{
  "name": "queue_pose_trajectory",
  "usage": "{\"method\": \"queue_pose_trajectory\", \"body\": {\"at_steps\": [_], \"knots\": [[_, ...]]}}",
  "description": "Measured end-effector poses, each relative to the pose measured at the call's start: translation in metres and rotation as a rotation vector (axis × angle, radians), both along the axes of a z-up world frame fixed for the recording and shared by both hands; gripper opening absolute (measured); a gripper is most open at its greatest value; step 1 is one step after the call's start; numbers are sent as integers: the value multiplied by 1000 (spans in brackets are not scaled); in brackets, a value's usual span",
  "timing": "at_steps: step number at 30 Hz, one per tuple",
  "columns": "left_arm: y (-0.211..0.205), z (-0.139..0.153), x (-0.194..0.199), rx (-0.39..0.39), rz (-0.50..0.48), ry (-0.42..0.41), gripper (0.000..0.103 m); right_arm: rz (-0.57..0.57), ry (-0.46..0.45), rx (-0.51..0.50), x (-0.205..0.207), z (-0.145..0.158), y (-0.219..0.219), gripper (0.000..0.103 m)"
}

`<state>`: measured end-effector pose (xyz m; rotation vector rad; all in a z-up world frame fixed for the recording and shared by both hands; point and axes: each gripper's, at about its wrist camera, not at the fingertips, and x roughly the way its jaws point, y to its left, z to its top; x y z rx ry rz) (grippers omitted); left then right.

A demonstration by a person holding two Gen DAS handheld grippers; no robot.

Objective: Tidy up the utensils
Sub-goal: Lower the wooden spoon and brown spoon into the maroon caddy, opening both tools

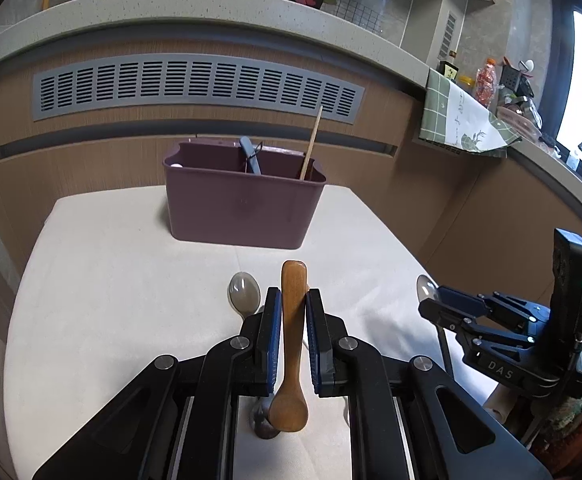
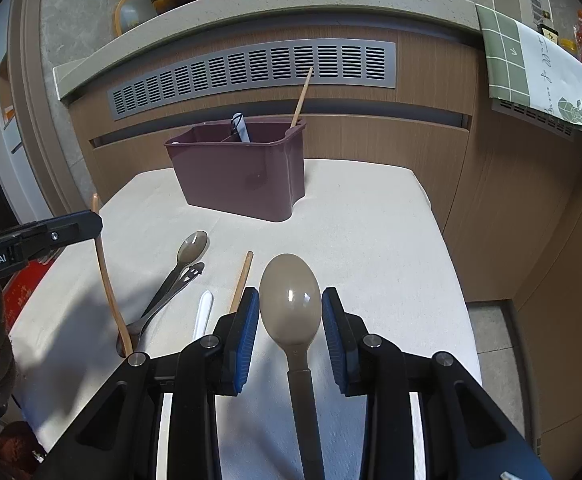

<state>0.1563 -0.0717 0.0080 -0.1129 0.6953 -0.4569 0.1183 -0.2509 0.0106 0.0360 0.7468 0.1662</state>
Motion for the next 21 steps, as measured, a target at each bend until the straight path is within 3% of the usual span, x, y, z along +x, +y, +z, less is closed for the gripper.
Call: {"method": "queue_pose_trajectory", "body": {"at_steps": [8, 13, 16, 21], "knots": [[5, 16, -1, -22, 9, -44, 13, 3, -19, -7, 4, 8, 4, 29], [11, 55, 8, -42, 14, -146, 13, -8, -102, -40, 17, 35, 7, 29], [15, 103, 22, -47, 24, -261, 13, 6, -203, -31, 32, 79, 7, 28], [23, 167, 68, -69, 50, -381, 13, 48, -444, 36, 72, 181, 11, 28]]}}
